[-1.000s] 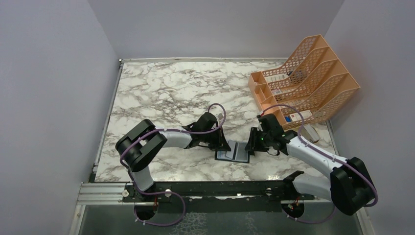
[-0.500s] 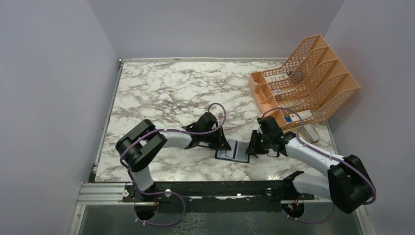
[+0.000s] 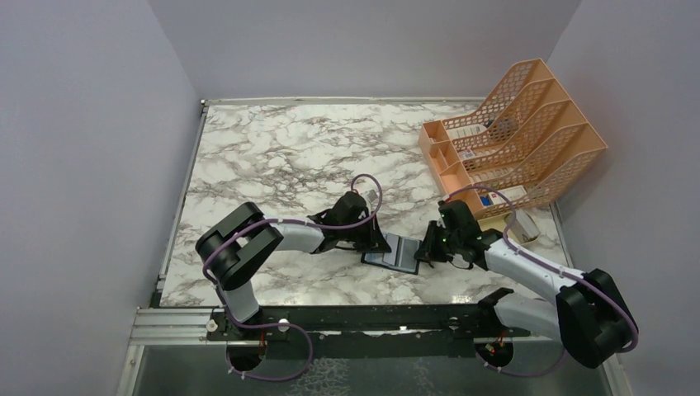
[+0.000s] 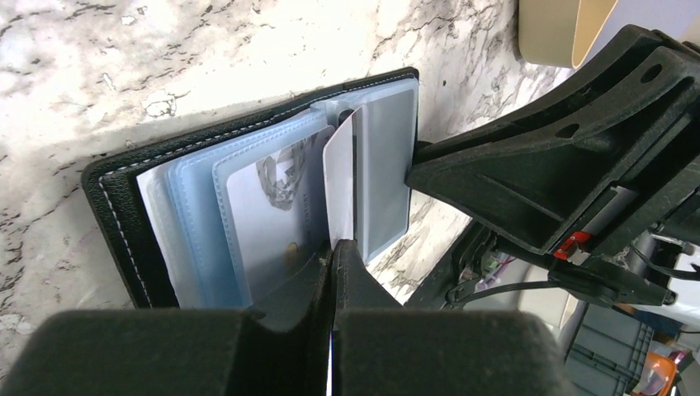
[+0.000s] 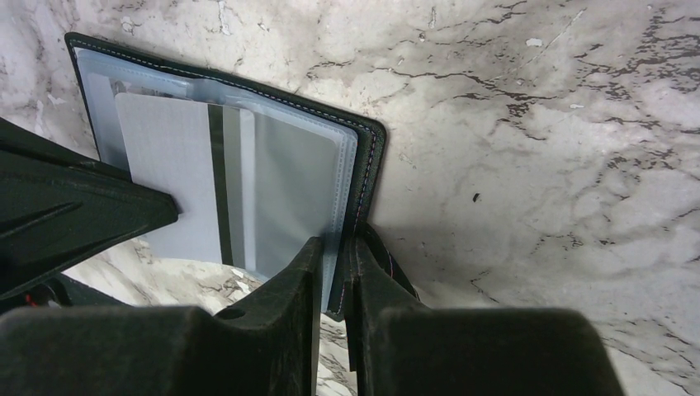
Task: Put the credit cards into the card holder
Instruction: Insert the credit card into the card holder.
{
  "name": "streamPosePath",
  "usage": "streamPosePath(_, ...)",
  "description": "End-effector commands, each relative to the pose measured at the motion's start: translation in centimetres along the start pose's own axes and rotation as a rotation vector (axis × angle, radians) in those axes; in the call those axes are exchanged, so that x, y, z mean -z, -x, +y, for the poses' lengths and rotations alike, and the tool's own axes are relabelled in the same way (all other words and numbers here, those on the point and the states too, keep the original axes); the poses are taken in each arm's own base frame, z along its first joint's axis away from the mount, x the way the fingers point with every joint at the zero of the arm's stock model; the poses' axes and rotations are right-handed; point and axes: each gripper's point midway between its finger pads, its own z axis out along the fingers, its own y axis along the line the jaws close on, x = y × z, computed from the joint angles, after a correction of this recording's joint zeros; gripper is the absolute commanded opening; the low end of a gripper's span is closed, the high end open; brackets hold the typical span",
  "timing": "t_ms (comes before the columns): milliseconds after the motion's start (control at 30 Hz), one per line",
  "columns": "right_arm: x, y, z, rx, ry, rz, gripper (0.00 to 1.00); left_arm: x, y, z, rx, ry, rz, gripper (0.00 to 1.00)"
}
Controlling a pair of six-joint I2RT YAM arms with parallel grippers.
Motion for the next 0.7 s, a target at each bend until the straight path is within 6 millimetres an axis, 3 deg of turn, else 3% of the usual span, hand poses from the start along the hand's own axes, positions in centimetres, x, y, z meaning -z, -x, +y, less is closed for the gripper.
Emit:
streamPosePath(0,-0.2,-1.2,0.8,-0.033,0.061,0.030,0.13,-1.1,-0.4,1.5,-0.011,0.052,-0.035,0.00)
streamPosePath(167,-0.1,-0.9,1.0,-0.032,0.066,0.019,0.13,-1.3,-0.6,1.0,-0.028,0.040,-0.026,0.01)
streamPosePath(400,1.1,0.6,1.5,-0.005,0.048,-0.029,0.21,-0.1,0.1,0.1,-0.051,0.028,-0.068,0.34)
streamPosePath(500,1.8,1.3,1.6,0.003,0.038,-0.057,0.25,0.6,0.7,-1.0,-0.060,0.011,-0.094,0.41)
streamPosePath(667,2.3,2.5,0.9,0.029,-0.026,-0.101,0.28,0.9,1.2,-1.2,-0.078,0.034,-0.104,0.47)
